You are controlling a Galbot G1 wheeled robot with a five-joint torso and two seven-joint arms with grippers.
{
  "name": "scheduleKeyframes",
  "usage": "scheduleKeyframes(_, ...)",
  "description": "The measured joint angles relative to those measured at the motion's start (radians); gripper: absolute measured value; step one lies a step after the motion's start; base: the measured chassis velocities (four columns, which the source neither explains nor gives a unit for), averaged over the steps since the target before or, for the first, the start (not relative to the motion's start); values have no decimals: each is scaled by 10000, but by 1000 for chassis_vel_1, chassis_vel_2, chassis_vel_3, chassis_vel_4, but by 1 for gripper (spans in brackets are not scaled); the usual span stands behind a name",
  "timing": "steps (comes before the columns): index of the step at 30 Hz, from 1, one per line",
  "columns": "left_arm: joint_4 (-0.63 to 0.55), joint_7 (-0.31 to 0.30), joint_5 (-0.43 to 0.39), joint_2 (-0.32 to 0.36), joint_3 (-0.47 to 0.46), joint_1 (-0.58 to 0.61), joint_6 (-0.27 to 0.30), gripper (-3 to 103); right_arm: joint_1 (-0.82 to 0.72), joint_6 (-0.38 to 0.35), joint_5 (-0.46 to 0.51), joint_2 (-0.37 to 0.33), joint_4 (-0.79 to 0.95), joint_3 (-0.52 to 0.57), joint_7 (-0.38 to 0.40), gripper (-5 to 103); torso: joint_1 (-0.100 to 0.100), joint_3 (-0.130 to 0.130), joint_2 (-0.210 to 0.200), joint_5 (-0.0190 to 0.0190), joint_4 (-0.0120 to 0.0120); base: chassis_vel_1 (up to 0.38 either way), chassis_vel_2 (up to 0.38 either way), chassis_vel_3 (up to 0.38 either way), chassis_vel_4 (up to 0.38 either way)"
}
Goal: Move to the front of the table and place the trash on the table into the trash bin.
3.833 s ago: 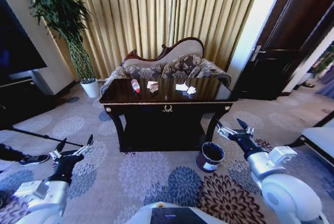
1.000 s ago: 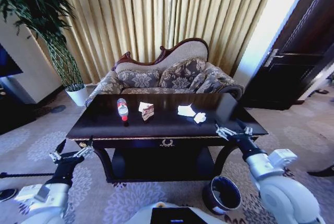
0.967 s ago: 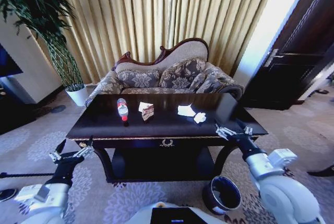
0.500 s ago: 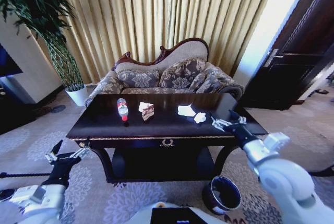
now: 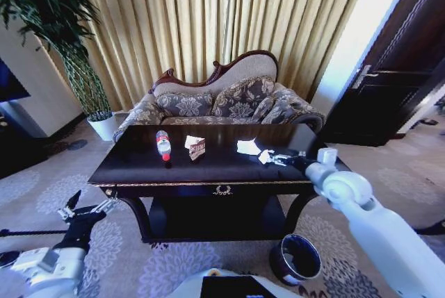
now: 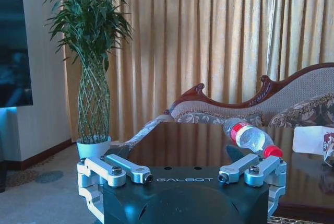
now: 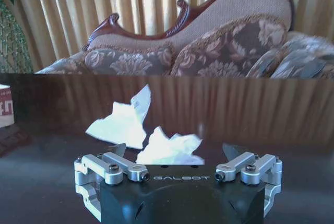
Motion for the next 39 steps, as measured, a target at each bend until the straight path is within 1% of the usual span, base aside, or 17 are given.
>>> scheduleKeyframes(4,0,-10,14,-15,10,7,10,100,412,-8,-23,296,-320,-555,140,100,0,0,0,0,1,0,0,0,0)
scheduleKeyframes(13,0,-11,40,-32,8,23,10,100,671,74,-260,435,-596,-822,225,101,0,-1,0,0,0,0,0,0,0)
scheduleKeyframes(17,0,-46,44,-52,30,15,-1,100,617,155,-428,369,-624,-804,223,82,0,-1,0,0,1,0,0,0,0)
scheduleKeyframes(18,0,-46,44,-52,30,15,-1,100,617,155,-428,369,-624,-804,223,82,0,-1,0,0,1,0,0,0,0)
scheduleKeyframes(20,0,-46,45,-52,25,11,-10,100,586,214,-453,354,-623,-797,217,71,0,-1,0,0,1,0,0,0,0)
scheduleKeyframes(22,0,-46,45,-50,23,2,-12,100,561,249,-482,346,-613,-797,213,71,0,-1,0,1,1,0,0,0,0)
scheduleKeyframes(23,0,-46,46,-49,23,-5,-14,100,520,275,-511,342,-584,-797,208,60,0,-1,0,0,0,0,0,0,0)
scheduleKeyframes(24,0,-46,48,-51,23,-8,-17,100,488,285,-536,341,-557,-797,202,54,0,-1,0,0,1,0,0,0,0)
scheduleKeyframes(26,0,-46,52,-56,27,-9,-21,100,464,290,-564,340,-540,-798,199,54,0,-1,0,0,1,0,0,0,0)
scheduleKeyframes(29,0,-45,71,-66,20,-9,-52,100,385,301,-646,351,-514,-799,192,38,0,-1,0,0,1,0,0,0,0)
scheduleKeyframes(30,0,-45,71,-66,20,-9,-52,100,385,301,-646,351,-514,-799,192,38,0,-1,0,0,1,0,0,0,0)
scheduleKeyframes(31,0,-45,70,-66,9,-9,-58,100,368,305,-654,354,-506,-798,190,33,0,-1,1,1,1,0,0,0,0)
scheduleKeyframes(32,0,-45,71,-65,-9,-10,-63,100,344,311,-658,354,-493,-796,186,33,0,-1,0,1,1,0,0,0,0)
scheduleKeyframes(34,0,-44,70,-61,-29,-11,-71,100,311,322,-661,341,-487,-780,182,22,0,-1,1,1,1,0,0,0,0)
scheduleKeyframes(35,0,-44,70,-61,-29,-11,-71,100,311,322,-661,341,-487,-780,182,22,0,-1,1,1,1,0,0,0,0)
scheduleKeyframes(38,0,-39,69,-64,-31,-13,-91,100,265,350,-662,277,-487,-764,176,6,0,-1,0,0,1,0,0,0,0)
scheduleKeyframes(39,0,-39,69,-64,-31,-13,-91,100,265,350,-662,277,-487,-764,176,6,0,-1,0,0,1,0,0,0,0)
